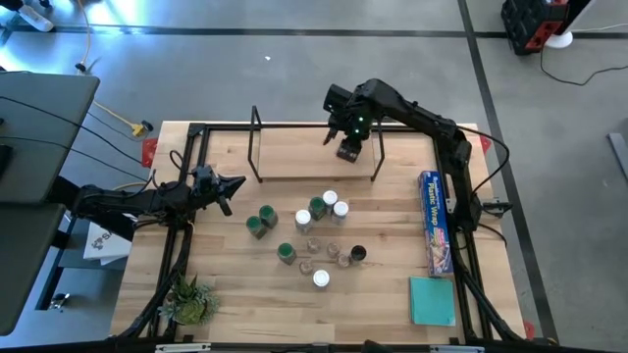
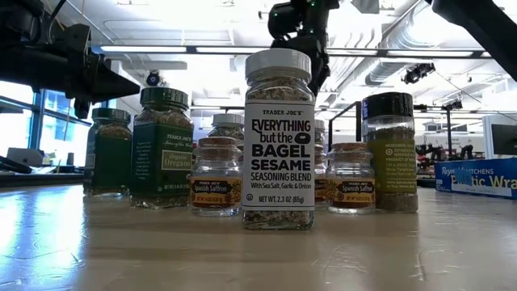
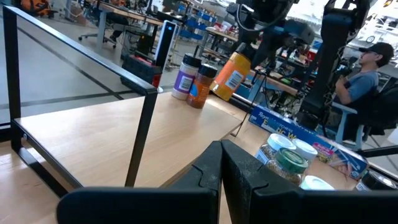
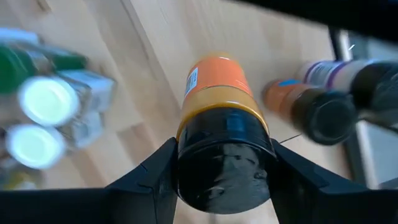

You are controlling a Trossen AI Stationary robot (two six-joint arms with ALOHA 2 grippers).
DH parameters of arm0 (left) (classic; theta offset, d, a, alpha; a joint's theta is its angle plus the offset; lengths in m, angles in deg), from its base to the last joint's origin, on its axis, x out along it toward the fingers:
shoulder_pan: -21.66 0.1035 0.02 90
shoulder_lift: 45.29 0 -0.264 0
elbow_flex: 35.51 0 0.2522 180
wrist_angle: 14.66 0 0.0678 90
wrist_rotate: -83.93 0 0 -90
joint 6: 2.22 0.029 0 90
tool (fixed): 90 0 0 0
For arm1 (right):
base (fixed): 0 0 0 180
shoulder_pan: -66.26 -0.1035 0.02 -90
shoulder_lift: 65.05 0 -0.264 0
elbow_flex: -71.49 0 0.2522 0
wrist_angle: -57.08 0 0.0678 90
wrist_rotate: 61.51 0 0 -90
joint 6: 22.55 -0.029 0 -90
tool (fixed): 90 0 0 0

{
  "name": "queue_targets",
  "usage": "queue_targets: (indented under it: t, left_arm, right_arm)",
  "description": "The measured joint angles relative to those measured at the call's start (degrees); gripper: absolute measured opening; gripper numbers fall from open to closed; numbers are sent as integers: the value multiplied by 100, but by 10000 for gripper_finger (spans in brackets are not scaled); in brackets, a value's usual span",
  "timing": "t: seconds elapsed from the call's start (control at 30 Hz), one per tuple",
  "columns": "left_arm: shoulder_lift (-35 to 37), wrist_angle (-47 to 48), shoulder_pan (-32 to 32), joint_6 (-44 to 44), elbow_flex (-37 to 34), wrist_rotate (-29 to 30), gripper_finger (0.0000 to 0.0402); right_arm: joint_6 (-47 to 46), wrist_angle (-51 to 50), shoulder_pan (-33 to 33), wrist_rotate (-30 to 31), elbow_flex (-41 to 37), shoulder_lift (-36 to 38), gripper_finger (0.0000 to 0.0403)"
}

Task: Shelf spices
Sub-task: Put the orange seasoning bottle on the shelf

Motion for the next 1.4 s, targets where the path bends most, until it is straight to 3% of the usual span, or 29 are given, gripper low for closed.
queue_targets:
  t: [0.23,0.37,0.57,0.87,1.1,1.4]
  left_arm:
    - [0,-1,0,0,0,-5,5]
    - [1,-1,2,0,0,-2,5]
    - [1,-1,2,0,0,-4,5]
    - [1,1,2,0,0,-1,5]
    - [1,1,2,0,0,0,5]
    - [1,1,0,0,0,0,5]
  right_arm:
    - [1206,13,60,192,-30,-146,182]
    - [1593,-6,105,313,-454,-162,182]
    - [1742,-1,114,723,-897,-163,182]
    - [1790,2,246,750,-1086,-160,182]
    - [1576,52,304,1100,-1086,-160,260]
    - [1359,112,299,1140,-1004,-160,273]
